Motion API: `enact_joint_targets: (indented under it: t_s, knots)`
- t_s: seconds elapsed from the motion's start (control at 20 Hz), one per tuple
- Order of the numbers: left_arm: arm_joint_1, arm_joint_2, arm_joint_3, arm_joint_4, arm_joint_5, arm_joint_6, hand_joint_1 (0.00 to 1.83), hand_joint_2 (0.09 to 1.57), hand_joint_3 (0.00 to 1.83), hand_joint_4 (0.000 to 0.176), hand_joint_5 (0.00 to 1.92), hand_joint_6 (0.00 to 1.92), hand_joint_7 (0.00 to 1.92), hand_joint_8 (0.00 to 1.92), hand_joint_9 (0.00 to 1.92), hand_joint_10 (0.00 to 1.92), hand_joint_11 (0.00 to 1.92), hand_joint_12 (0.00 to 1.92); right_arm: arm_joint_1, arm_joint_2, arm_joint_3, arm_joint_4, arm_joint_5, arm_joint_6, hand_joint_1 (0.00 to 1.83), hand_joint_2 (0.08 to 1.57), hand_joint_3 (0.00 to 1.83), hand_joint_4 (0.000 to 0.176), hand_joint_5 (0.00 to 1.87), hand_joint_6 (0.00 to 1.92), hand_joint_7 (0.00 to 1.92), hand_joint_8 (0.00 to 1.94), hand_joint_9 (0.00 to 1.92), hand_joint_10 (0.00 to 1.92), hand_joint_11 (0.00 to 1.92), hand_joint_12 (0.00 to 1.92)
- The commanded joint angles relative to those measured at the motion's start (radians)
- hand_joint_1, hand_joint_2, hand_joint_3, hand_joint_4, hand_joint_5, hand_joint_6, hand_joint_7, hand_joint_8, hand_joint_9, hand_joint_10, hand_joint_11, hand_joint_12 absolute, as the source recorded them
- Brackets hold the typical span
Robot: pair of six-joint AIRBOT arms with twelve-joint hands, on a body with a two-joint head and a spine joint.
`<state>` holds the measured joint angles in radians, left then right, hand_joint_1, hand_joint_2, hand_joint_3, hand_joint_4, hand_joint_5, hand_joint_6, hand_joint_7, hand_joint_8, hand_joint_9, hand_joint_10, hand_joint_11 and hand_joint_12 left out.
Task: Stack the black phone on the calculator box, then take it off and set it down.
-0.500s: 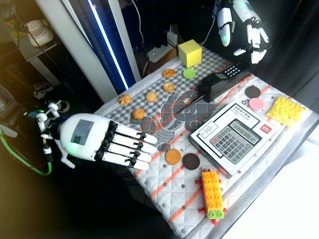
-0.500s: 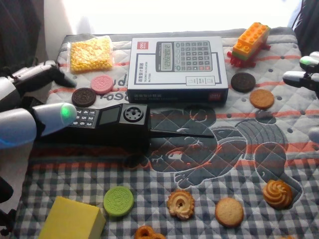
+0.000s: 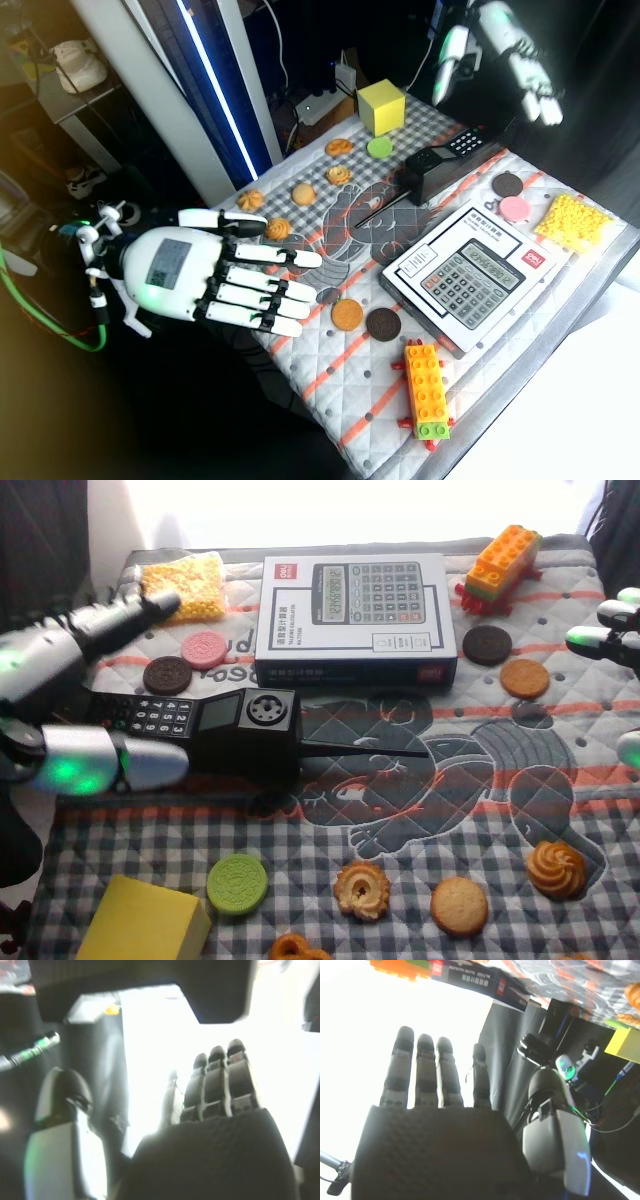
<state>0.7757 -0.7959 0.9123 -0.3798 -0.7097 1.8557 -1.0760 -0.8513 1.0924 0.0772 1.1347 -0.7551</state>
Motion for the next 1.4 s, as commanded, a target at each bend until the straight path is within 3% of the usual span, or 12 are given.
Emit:
enact_joint_targets:
  t_s: [0.0, 0.25, 0.3, 0.45, 0.55, 0.7, 1.05, 1.15, 1.2, 1.25, 1.3, 1.35]
  knots:
    - [-0.01, 0.005, 0.002, 0.002, -0.092, 0.004, 0.69, 0.85, 0.0, 0.176, 0.01, 0.0, 0.0, 0.0, 0.03, 0.01, 0.04, 0.03, 0.009, 0.006, 0.002, 0.017, 0.118, 0.005, 0.0, 1.22, 0.0, 0.176, 0.16, 0.0, 0.11, 0.0, 0.07, 0.0, 0.01, 0.28]
    - [-0.036, -0.022, 0.049, -0.002, 0.009, 0.004, 0.65, 0.85, 0.0, 0.176, 0.03, 0.01, 0.0, 0.0, 0.07, 0.01, 0.1, 0.07, 0.007, 0.006, 0.0, 0.017, 0.117, 0.005, 0.0, 1.22, 0.0, 0.176, 0.15, 0.0, 0.11, 0.0, 0.05, 0.0, 0.0, 0.22]
    - [-0.051, -0.034, 0.068, -0.002, 0.039, 0.004, 0.64, 0.86, 0.0, 0.176, 0.05, 0.0, 0.02, 0.0, 0.09, 0.0, 0.02, 0.28, 0.007, 0.006, 0.0, 0.017, 0.117, 0.005, 0.0, 1.21, 0.0, 0.176, 0.15, 0.0, 0.12, 0.0, 0.06, 0.0, 0.01, 0.23]
    - [-0.101, -0.067, 0.124, 0.007, 0.142, 0.004, 0.62, 0.9, 0.0, 0.176, 0.02, 0.01, 0.01, 0.0, 0.05, 0.0, 0.0, 0.21, 0.007, 0.006, 0.0, 0.017, 0.117, 0.005, 0.0, 1.21, 0.0, 0.176, 0.16, 0.0, 0.11, 0.0, 0.05, 0.0, 0.01, 0.19]
    - [-0.123, -0.079, 0.138, 0.002, 0.191, 0.053, 0.62, 0.9, 0.0, 0.176, 0.04, 0.0, 0.04, 0.0, 0.09, 0.0, 0.0, 0.32, 0.007, 0.006, 0.0, 0.017, 0.117, 0.005, 0.0, 1.23, 0.0, 0.176, 0.16, 0.0, 0.13, 0.0, 0.07, 0.0, 0.0, 0.16]
    - [-0.133, -0.079, 0.11, -0.03, 0.194, 0.187, 0.71, 0.88, 0.0, 0.176, 0.06, 0.0, 0.11, 0.01, 0.12, 0.0, 0.0, 0.32, 0.003, 0.006, -0.001, 0.017, 0.117, 0.005, 0.0, 1.22, 0.0, 0.176, 0.15, 0.0, 0.11, 0.0, 0.06, 0.0, 0.03, 0.17]
    - [-0.139, -0.048, 0.063, -0.006, 0.14, 0.19, 0.65, 0.92, 0.0, 0.176, 0.0, 0.0, 0.13, 0.0, 0.16, 0.0, 0.0, 0.45, -0.002, 0.006, -0.003, 0.018, 0.117, 0.005, 0.0, 1.21, 0.0, 0.176, 0.16, 0.0, 0.12, 0.0, 0.07, 0.0, 0.01, 0.15]
    - [-0.139, -0.036, 0.047, 0.004, 0.123, 0.19, 0.68, 0.92, 0.0, 0.176, 0.03, 0.01, 0.15, 0.0, 0.19, 0.01, 0.0, 0.5, -0.002, 0.006, -0.003, 0.018, 0.118, 0.005, 0.0, 1.23, 0.01, 0.161, 0.16, 0.0, 0.12, 0.0, 0.08, 0.0, 0.0, 0.15]
    - [-0.139, -0.034, 0.044, 0.005, 0.12, 0.19, 0.73, 0.91, 0.0, 0.176, 0.06, 0.01, 0.17, 0.0, 0.22, 0.01, 0.0, 0.57, -0.002, 0.006, -0.003, 0.018, 0.118, 0.005, 0.0, 1.24, 0.01, 0.165, 0.17, 0.01, 0.13, 0.01, 0.08, 0.01, 0.01, 0.15]
    - [-0.139, -0.032, 0.042, 0.006, 0.116, 0.19, 0.73, 0.91, 0.0, 0.169, 0.07, 0.01, 0.18, 0.0, 0.23, 0.01, 0.0, 0.63, -0.003, 0.006, -0.004, 0.019, 0.118, 0.005, 0.0, 1.24, 0.01, 0.172, 0.18, 0.01, 0.14, 0.01, 0.08, 0.01, 0.01, 0.15]
    - [-0.139, -0.031, 0.041, 0.006, 0.114, 0.19, 0.77, 0.91, 0.0, 0.135, 0.11, 0.01, 0.22, 0.01, 0.28, 0.01, 0.0, 0.73, -0.003, 0.006, -0.004, 0.019, 0.118, 0.005, 0.0, 1.25, 0.01, 0.164, 0.19, 0.01, 0.14, 0.01, 0.09, 0.01, 0.04, 0.16]
    - [-0.139, -0.031, 0.041, 0.006, 0.113, 0.19, 0.84, 0.91, 0.0, 0.117, 0.17, 0.01, 0.3, 0.02, 0.35, 0.02, 0.0, 0.8, -0.003, 0.006, -0.004, 0.019, 0.118, 0.005, 0.0, 1.26, 0.01, 0.168, 0.19, 0.01, 0.15, 0.01, 0.09, 0.01, 0.03, 0.15]
